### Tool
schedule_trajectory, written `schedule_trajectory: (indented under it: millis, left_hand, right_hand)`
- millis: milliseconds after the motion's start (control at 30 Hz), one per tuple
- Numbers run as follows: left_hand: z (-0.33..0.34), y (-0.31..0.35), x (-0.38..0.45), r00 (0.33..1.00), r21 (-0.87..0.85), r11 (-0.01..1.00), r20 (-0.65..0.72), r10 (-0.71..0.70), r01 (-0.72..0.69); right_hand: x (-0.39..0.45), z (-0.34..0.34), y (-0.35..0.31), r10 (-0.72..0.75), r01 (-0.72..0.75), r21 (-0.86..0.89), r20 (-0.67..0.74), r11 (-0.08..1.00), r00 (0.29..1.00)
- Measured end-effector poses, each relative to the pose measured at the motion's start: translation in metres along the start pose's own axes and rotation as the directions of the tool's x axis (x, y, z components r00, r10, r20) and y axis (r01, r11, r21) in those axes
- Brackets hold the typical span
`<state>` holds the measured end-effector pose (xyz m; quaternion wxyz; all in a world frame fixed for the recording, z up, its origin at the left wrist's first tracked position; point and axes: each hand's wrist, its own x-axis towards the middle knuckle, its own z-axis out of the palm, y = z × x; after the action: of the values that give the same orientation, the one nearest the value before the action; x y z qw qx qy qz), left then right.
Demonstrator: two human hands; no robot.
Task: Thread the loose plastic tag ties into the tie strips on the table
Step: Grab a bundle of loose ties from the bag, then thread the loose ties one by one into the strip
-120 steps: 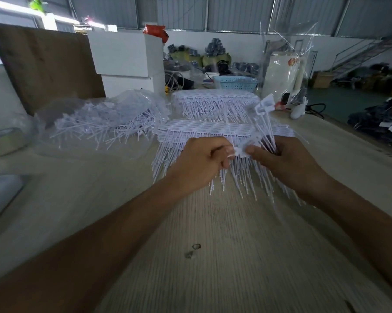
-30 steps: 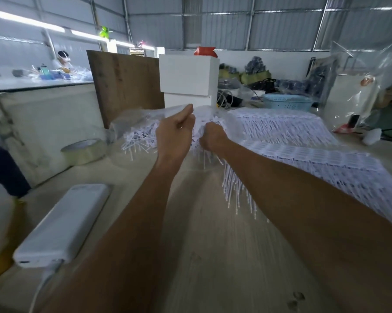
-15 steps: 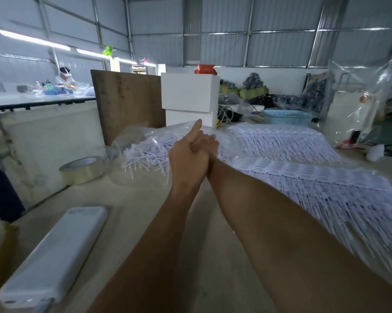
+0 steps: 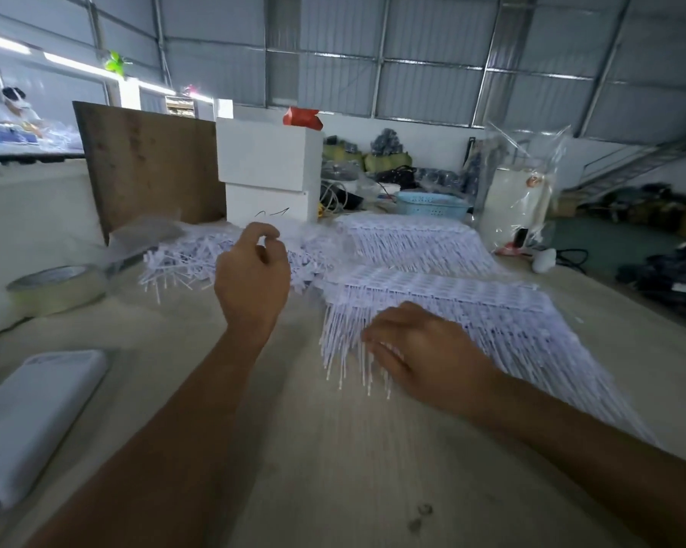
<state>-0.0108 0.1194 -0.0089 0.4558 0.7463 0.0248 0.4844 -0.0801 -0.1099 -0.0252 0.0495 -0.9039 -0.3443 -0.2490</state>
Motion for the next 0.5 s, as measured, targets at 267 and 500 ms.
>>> schedule_trajectory:
  millis: [267,500]
  left_hand:
    - [0.038,-0.010,-0.039,0.727,0.450,0.816,0.684,-0.054,-0.363]
    - [0.049,-0.017,-0.046,0.749,0.501,0.773,0.661,-0.050,-0.390]
  right_hand:
    - [-0.101,-0.037,0.175,0.786,-0.788,-0.002,-0.071,0.616,0.615]
    - [-0.138,-0.032,0.208,0.890,-0.881,0.182,0.055,0.438,0.453]
